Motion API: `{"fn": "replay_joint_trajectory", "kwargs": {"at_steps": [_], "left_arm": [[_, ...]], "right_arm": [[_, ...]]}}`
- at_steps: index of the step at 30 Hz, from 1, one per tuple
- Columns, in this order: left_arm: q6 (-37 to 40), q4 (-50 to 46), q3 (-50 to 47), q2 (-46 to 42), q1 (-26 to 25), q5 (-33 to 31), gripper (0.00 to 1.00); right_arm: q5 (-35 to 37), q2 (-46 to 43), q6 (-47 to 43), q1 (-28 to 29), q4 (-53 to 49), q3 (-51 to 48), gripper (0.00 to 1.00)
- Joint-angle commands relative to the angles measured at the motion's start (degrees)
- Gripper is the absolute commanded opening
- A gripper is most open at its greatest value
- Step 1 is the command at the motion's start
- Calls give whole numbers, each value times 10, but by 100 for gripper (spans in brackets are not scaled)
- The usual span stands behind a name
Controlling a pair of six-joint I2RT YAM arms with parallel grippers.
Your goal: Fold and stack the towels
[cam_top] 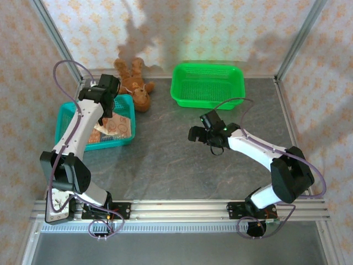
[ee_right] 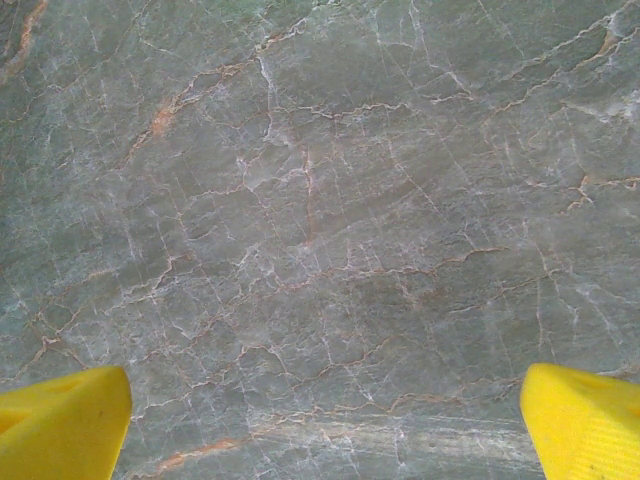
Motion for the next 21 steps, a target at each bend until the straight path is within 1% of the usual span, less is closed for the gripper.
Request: {"fn": "replay_joint_trajectory", "kwargs": {"at_steps": [1,5,9,14,21], "left_arm": [[-10,-35,30,-17,4,15,0],[-13,-39,30,-26,2,23,0],[-12,-43,29,-32,2,4,0],[-10,-55,40,-41,2,5,0],[3,-36,12,-42,3,-12,0]], "right_arm": [[16,-7,3,3,-5,2,99],[14,-2,2,3,-5,5,99],[14,-1,4,4,-4,8,99],[13,3,5,4,-5,10,99],[14,11,5,9,-9,21,99]]}}
